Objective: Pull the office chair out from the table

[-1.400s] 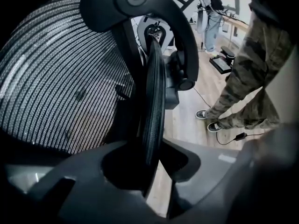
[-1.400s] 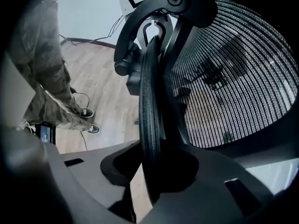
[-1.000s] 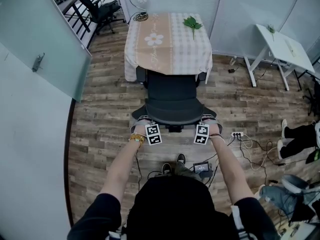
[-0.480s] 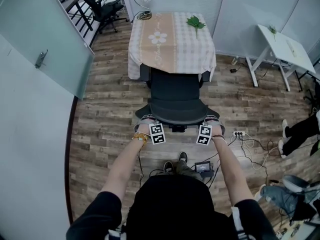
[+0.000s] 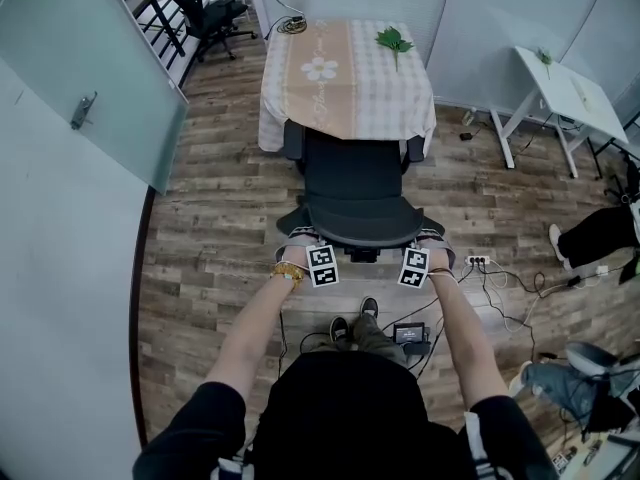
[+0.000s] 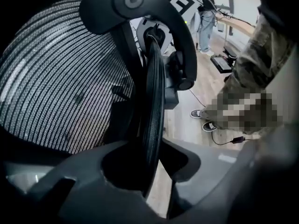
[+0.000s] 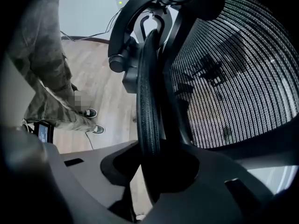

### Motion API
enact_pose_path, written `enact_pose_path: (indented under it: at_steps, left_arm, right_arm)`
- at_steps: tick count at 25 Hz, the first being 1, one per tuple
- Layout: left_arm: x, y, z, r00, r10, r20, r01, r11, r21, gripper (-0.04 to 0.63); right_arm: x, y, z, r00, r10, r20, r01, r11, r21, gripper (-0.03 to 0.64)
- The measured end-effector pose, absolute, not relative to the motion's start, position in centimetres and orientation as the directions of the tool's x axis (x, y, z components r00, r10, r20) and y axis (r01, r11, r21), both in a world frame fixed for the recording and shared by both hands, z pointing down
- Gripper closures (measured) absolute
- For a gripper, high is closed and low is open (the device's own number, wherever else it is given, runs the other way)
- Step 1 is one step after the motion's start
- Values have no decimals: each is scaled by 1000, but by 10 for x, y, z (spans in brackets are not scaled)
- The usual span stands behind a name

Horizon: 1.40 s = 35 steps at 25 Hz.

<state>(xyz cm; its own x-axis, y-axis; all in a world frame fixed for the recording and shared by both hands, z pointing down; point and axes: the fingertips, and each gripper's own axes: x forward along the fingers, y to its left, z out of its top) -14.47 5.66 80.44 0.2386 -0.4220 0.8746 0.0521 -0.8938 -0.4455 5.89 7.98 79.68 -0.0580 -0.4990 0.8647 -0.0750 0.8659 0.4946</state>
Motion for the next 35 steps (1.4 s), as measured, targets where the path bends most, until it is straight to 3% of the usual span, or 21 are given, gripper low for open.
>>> enact_pose_path:
  at_steps: [35]
  left_arm:
    - [-144,112,803,220,-433,874,33,-892,-451,477]
  right_arm:
    - [61,133,796,-70,-515,854,-49,857,512,526]
